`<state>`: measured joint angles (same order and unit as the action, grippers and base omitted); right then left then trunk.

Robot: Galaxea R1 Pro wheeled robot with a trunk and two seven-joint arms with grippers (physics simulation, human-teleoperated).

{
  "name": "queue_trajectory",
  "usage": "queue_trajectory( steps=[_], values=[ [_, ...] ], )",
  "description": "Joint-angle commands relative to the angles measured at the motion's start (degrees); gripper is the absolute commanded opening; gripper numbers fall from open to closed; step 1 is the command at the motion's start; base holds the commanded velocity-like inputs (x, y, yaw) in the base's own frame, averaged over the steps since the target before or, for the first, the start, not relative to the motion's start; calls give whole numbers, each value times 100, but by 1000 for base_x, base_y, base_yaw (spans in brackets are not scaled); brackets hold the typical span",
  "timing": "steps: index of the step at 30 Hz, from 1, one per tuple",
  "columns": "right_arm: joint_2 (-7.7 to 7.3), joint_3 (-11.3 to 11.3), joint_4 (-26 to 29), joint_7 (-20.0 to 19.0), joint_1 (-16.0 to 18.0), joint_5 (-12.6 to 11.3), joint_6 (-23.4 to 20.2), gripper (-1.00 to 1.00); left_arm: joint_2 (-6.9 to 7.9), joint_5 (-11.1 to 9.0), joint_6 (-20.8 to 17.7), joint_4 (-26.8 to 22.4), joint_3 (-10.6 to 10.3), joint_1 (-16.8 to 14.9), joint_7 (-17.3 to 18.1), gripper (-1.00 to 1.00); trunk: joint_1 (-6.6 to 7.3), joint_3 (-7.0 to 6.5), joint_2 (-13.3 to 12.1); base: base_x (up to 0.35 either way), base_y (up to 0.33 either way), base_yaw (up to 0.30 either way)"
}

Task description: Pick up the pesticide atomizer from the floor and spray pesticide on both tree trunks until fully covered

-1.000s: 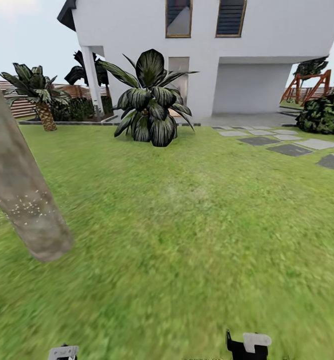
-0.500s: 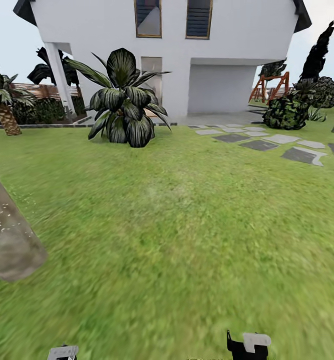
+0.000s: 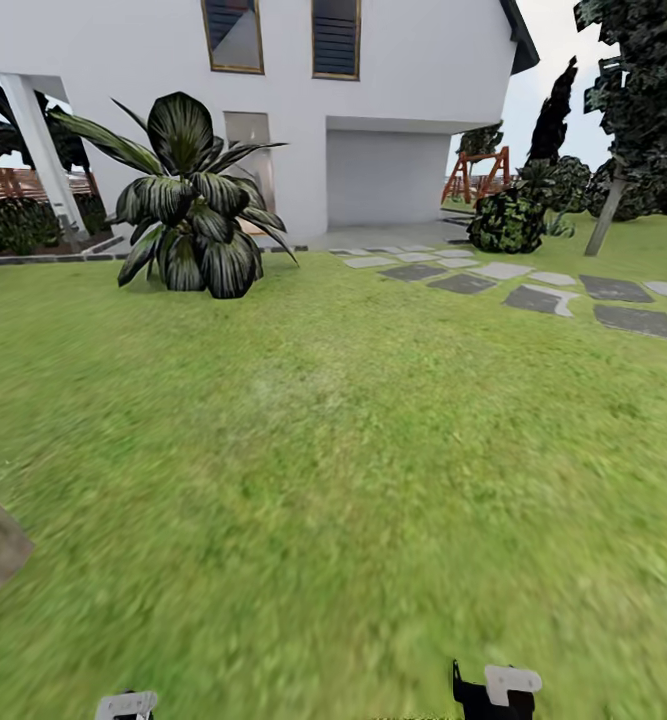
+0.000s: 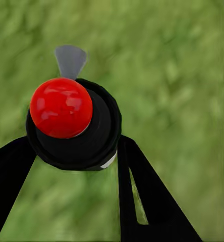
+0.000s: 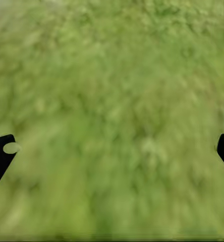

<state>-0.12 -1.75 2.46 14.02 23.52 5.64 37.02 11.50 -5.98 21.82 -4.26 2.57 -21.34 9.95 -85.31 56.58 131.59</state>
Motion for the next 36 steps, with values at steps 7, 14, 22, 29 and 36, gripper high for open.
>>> queue_trajectory(
  steps=[7, 14, 22, 29, 36],
  values=[
    [3, -18, -6, 39, 7, 60, 7, 100, 2, -61, 6, 4, 24, -2, 59, -100, 1, 5, 2, 0, 0, -300],
    [3, -18, -7, 39, 6, 60, 7, 100, 2, -52, 6, 4, 24, -2, 61, -100, 1, 5, 2, -176, -145, -300],
    [3, -18, -8, 39, 7, 60, 7, 100, -5, -52, 6, 4, 23, -1, 65, -100, 1, 5, 2, -216, -204, -300],
    [3, -18, -9, 39, 9, 60, 7, 100, 1, -52, 0, 4, 24, -1, 59, -100, 1, 5, 2, -76, -261, -300],
    [3, -20, -9, 39, 8, 60, 7, 100, 1, -53, 3, 4, 24, -2, 59, -100, 1, 5, 2, -11, -274, -300]
  ],
)
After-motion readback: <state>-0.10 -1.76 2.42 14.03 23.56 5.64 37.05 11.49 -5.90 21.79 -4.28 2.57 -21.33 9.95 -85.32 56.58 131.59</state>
